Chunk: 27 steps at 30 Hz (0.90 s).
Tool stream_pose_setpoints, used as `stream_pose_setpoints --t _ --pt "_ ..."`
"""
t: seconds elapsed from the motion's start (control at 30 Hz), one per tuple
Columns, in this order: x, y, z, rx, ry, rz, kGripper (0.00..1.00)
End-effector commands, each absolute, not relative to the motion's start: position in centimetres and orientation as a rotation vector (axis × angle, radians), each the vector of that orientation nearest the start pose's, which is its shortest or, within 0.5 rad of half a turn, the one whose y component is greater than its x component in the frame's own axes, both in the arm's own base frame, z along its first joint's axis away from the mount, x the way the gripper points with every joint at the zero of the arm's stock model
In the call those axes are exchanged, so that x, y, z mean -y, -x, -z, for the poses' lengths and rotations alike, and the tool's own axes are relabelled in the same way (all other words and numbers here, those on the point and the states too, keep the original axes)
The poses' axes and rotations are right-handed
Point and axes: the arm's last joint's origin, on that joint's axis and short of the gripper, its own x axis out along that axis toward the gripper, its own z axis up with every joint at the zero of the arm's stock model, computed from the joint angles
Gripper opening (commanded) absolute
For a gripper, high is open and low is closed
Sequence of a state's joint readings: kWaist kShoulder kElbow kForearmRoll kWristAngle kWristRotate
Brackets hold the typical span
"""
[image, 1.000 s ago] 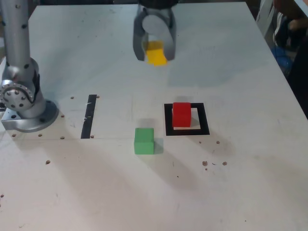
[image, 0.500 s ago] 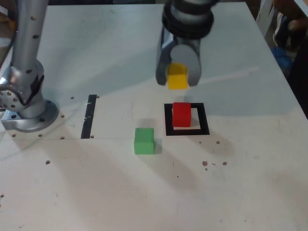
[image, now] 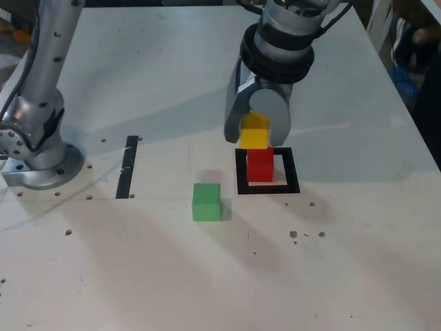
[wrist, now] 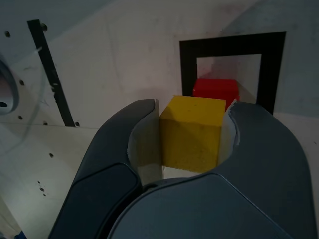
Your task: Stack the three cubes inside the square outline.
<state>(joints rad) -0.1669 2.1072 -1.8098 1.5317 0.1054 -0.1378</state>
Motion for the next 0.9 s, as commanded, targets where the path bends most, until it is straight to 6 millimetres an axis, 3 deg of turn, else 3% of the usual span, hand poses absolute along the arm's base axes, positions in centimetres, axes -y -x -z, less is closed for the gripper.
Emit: stream_pose_setpoints --t 0.0,0.87 --pt "6.0 -37.3 -27.4 -1.821 -0.151 -0.076 0.31" --pt "4.7 -38.7 -25.4 -1.847 -0.151 -0.05 0.35"
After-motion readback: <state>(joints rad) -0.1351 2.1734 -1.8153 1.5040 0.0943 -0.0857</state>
